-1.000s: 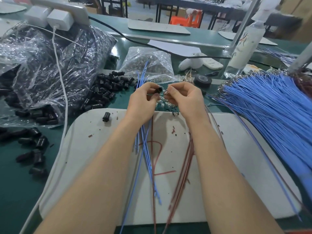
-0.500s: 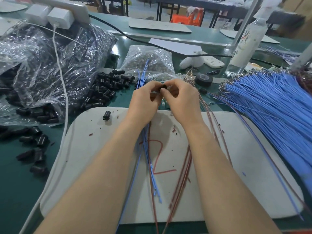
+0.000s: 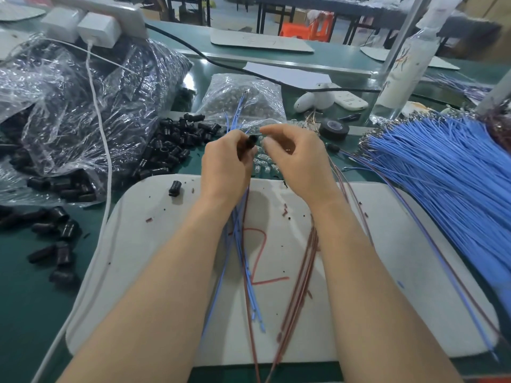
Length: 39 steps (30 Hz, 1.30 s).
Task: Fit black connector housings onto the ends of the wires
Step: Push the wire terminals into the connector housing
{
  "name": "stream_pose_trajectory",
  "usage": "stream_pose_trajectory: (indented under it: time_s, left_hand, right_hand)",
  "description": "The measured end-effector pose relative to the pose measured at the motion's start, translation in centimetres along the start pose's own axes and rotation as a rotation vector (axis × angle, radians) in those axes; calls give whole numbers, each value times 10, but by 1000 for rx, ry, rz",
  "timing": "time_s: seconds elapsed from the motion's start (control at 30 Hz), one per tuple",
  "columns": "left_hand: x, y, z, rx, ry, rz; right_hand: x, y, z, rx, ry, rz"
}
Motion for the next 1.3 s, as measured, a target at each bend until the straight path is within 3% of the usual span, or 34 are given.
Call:
stream_pose_trajectory:
  time_s: [0.17, 0.47, 0.97, 1.3]
  left_hand:
    - [-3, 0, 2, -14, 10, -14]
    - [-7, 2, 4, -31, -9, -54]
    - [-10, 3, 6, -44, 20, -56]
    - [-16, 4, 5, -32, -112, -92]
  right_hand:
    - [-12, -2, 10, -23, -243, -97]
    - [-10, -1, 11, -26, -311, -103]
    - [17, 1, 11, -82, 30, 84]
    - [20, 0, 10, -101, 173, 104]
Point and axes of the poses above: each hand's wrist, its own y-axis away from the middle knuckle, its own z-axis out of the back of the hand, x = y × z, the point moved 8 cm from there along -y, towards the middle knuckle
